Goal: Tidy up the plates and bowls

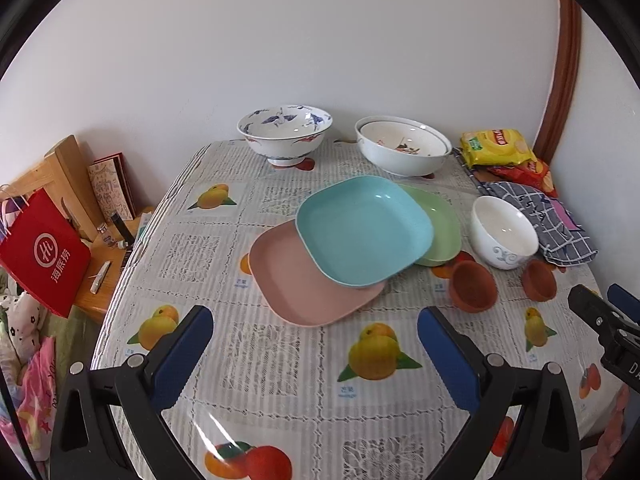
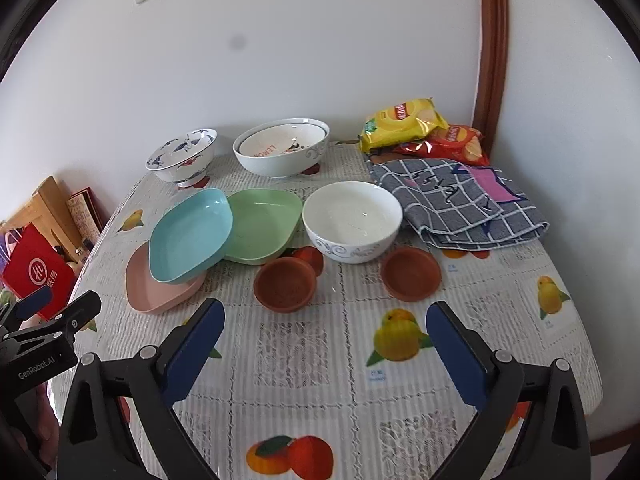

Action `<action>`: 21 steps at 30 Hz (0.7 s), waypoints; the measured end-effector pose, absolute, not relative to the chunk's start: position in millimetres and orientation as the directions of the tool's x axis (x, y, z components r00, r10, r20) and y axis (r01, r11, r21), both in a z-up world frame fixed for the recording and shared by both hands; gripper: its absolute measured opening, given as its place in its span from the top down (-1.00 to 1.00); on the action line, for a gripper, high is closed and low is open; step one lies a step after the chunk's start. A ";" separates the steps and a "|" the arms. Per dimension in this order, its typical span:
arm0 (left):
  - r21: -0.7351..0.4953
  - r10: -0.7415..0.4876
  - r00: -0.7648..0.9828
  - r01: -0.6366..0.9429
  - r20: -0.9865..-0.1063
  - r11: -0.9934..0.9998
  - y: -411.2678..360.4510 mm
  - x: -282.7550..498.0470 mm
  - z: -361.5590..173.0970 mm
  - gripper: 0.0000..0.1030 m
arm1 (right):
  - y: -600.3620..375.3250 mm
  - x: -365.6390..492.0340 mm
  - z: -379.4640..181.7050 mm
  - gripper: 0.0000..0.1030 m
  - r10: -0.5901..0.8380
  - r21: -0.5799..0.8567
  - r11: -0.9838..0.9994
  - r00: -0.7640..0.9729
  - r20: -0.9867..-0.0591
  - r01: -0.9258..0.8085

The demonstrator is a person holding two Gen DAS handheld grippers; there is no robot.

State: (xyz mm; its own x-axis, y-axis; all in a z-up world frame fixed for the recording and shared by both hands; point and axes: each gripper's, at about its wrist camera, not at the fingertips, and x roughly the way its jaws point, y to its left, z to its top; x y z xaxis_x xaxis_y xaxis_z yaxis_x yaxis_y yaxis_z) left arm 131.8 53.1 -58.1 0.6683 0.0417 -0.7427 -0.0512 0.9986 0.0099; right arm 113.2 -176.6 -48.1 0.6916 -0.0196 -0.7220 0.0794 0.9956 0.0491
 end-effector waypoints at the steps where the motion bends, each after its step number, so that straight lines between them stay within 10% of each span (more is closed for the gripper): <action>1: 0.009 0.049 0.659 -0.064 -0.751 0.998 59.3 140.6 -62.0 -1.00 | -171.9 124.6 -51.3 -0.88 -0.011 0.050 0.996 0.687 -0.727 0.068; 21: -0.075 -0.091 0.592 0.052 -0.801 0.996 78.2 279.1 -118.5 -0.11 | -122.0 262.2 -109.2 -0.24 0.117 0.119 0.992 0.589 -0.800 -0.035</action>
State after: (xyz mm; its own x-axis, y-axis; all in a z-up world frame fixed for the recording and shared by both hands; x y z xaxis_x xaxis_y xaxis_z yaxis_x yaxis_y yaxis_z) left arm 279.1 78.2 -118.5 0.5918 -0.0911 -0.8010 0.0522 0.9958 -0.0747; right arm 262.2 -122.0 -109.2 0.5890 0.1168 -0.7997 -0.0352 0.9923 0.1190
